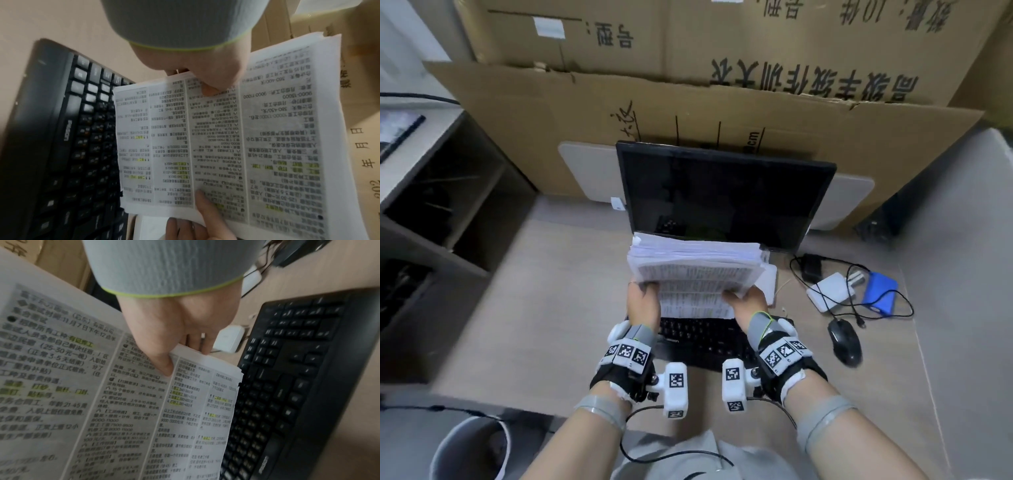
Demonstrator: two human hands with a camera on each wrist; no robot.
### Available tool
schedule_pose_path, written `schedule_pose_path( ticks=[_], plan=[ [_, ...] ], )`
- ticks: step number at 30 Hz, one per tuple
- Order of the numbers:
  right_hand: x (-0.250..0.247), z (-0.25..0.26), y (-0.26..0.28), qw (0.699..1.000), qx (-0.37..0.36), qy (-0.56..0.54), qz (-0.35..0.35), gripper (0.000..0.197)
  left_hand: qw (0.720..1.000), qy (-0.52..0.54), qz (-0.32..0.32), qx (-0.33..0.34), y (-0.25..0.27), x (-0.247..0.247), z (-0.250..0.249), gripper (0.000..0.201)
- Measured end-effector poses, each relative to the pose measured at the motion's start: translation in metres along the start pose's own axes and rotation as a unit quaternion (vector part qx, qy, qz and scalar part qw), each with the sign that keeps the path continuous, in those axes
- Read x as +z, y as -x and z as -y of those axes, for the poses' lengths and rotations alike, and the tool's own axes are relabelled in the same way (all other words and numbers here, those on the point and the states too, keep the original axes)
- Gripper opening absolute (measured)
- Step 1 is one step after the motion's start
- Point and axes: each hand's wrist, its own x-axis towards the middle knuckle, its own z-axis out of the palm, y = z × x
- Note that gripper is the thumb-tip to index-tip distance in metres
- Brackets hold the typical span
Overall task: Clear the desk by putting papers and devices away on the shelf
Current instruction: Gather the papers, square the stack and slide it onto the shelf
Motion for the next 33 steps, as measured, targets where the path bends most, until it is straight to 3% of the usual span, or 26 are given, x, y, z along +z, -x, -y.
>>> schedule_pose_path(
  ticks=[2, 7, 10, 15, 19, 21, 25, 29, 33],
  plan=[
    [0.022, 0.012, -0.004, 0.999, -0.015, 0.003, 0.034, 0.038, 0.999, 0.018, -0.036, 0.004, 0.001, -0.021, -0.005, 0.011],
    [0.069, 0.046, 0.016, 0.988, -0.108, 0.024, 0.103, 0.011, 0.993, 0.062, -0.103, -0.002, -0.005, -0.073, -0.005, 0.026],
    [0.094, 0.061, 0.024, 0.985, -0.124, 0.024, 0.119, 0.018, 0.988, 0.082, -0.129, 0.005, -0.008, -0.099, -0.007, 0.033],
    [0.141, 0.084, 0.032, 0.978, -0.154, 0.002, 0.142, 0.014, 0.979, 0.076, -0.182, 0.052, -0.022, -0.136, -0.009, 0.012],
    [0.199, 0.102, 0.035, 0.98, -0.14, 0.003, 0.142, 0.022, 0.974, 0.073, -0.211, 0.029, -0.061, -0.177, -0.003, 0.015],
    [0.225, 0.107, 0.034, 0.984, -0.118, 0.005, 0.134, 0.025, 0.977, 0.063, -0.204, 0.012, -0.081, -0.198, -0.001, 0.006],
    [0.265, 0.109, 0.044, 0.988, -0.106, 0.006, 0.113, 0.014, 0.983, 0.059, -0.174, -0.005, -0.121, -0.236, 0.008, 0.021],
    [0.289, 0.104, 0.045, 0.991, -0.072, 0.031, 0.111, 0.022, 0.991, -0.015, -0.131, -0.037, -0.148, -0.261, 0.03, 0.027],
    [0.317, 0.105, 0.052, 0.992, -0.039, 0.086, 0.083, 0.028, 0.995, -0.067, -0.068, -0.016, -0.174, -0.281, 0.04, 0.024]
  ],
)
